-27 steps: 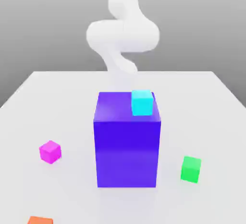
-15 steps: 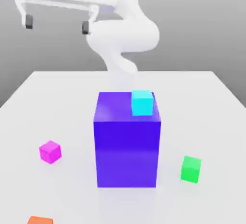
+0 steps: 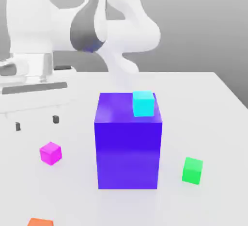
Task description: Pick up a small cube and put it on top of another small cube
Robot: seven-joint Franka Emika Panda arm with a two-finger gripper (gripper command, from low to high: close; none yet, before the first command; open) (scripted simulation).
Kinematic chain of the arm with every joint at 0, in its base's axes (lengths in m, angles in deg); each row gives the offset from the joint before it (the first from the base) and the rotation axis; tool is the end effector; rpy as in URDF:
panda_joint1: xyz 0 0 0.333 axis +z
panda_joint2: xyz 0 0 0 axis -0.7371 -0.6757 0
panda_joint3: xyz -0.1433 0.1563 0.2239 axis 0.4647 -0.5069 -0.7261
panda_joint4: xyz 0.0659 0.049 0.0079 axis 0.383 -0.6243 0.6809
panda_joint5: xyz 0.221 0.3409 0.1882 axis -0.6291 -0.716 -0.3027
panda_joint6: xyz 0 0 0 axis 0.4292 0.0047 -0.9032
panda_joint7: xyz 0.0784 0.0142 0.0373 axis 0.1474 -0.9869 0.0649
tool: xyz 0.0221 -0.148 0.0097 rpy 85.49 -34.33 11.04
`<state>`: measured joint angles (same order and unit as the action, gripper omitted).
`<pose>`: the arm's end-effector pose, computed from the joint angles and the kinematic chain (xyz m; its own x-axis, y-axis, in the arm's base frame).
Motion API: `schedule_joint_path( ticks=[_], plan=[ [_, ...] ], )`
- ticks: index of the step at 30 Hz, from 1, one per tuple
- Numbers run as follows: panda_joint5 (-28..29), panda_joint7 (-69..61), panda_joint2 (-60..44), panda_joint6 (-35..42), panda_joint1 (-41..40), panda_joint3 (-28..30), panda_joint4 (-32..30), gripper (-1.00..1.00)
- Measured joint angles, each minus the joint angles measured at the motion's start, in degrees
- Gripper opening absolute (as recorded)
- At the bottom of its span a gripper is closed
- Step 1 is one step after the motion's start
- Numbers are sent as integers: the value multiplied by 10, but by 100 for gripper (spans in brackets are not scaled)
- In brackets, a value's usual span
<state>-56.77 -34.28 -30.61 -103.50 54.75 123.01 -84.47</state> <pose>0.3849 -0.2223 0.1901 0.9801 -0.0545 0.1910 -0.0540 -0.9985 -0.0074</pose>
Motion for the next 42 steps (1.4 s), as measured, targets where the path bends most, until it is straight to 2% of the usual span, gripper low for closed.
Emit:
schedule_joint_path(
  ticks=[8, 11, 14, 19, 26, 27, 34, 37, 42],
  plan=[
    [-23, -219, -99, -69, -2, 87, -70, 0],
    [-87, -300, -136, -91, -19, 76, -76, 0],
    [-185, -377, -171, -109, -41, 19, -67, 0],
    [-334, -488, -225, -136, -129, -104, -47, 0],
    [-490, -606, -294, -180, -270, -282, -23, 0],
    [-504, -617, -301, -185, -286, -300, -21, -100],
    [-507, -619, -301, -185, -287, -302, -21, -100],
    [-459, -582, -278, -168, -239, -242, -28, -100],
    [-339, -492, -229, -139, -148, -124, -46, -100]
  ],
)
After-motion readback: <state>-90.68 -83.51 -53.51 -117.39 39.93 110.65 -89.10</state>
